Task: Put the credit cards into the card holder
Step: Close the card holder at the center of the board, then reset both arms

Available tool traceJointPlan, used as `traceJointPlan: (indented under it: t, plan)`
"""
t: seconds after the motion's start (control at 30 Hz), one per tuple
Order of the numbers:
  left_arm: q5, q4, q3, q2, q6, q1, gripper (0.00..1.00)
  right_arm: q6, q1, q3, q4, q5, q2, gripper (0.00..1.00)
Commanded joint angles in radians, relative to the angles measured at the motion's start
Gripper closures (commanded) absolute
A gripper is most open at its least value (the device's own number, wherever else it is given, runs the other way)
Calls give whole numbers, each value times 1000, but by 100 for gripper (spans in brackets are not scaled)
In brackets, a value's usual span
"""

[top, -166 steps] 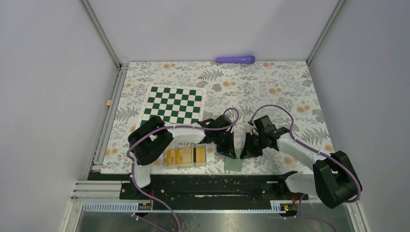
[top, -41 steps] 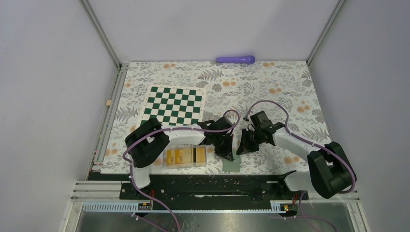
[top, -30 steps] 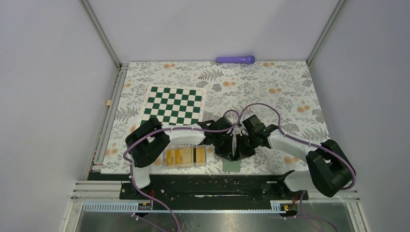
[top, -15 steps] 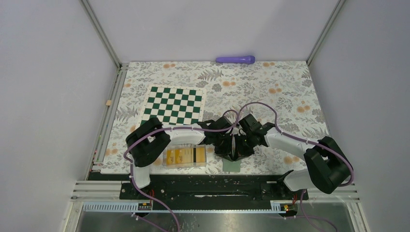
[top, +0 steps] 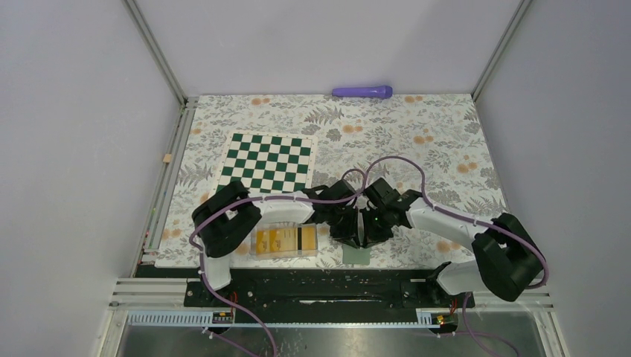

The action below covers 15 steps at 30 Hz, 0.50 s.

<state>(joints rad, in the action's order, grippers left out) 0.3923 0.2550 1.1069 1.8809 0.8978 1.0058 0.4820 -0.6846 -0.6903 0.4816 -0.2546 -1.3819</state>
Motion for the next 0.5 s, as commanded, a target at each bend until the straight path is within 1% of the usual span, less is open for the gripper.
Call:
traceJointPlan:
  t: [0.0, 0.07, 0.13, 0.17, 0.2, 0.27, 0.33, 0.37, 0.4, 0.43, 0.47]
  plan:
    - [-41, -131, -63, -99, -11, -24, 78, -16, -10, -22, 24, 58, 118, 95]
    - [-36, -203, -103, -188, -1, -52, 58, -6, -9, -45, 16, 56, 180, 82]
    - [-23, -310, -161, -282, 9, -96, 40, 5, -10, -69, 15, 80, 229, 67]
    - [-6, -371, -200, -349, 18, -119, 31, 5, -8, -79, 14, 95, 252, 56]
    - [12, -432, -241, -397, 30, -150, 25, 2, -7, -87, 13, 117, 269, 44]
    - [47, -575, -338, -490, 70, -220, 17, 2, 3, -93, 13, 165, 296, 26]
    - [85, -712, -436, -579, 116, -308, 11, -3, 35, -91, 13, 193, 317, 10]
    - [103, -761, -483, -621, 135, -362, 2, -7, 61, -87, 13, 200, 325, 4]
    - [118, -799, -525, -665, 145, -420, 1, -11, 101, -82, 14, 201, 333, 1]
    - [123, -807, -562, -716, 142, -477, 1, -20, 145, -72, 8, 189, 338, 1]
    - [118, -785, -590, -767, 122, -541, 1, -37, 202, -62, 0, 174, 343, 1]
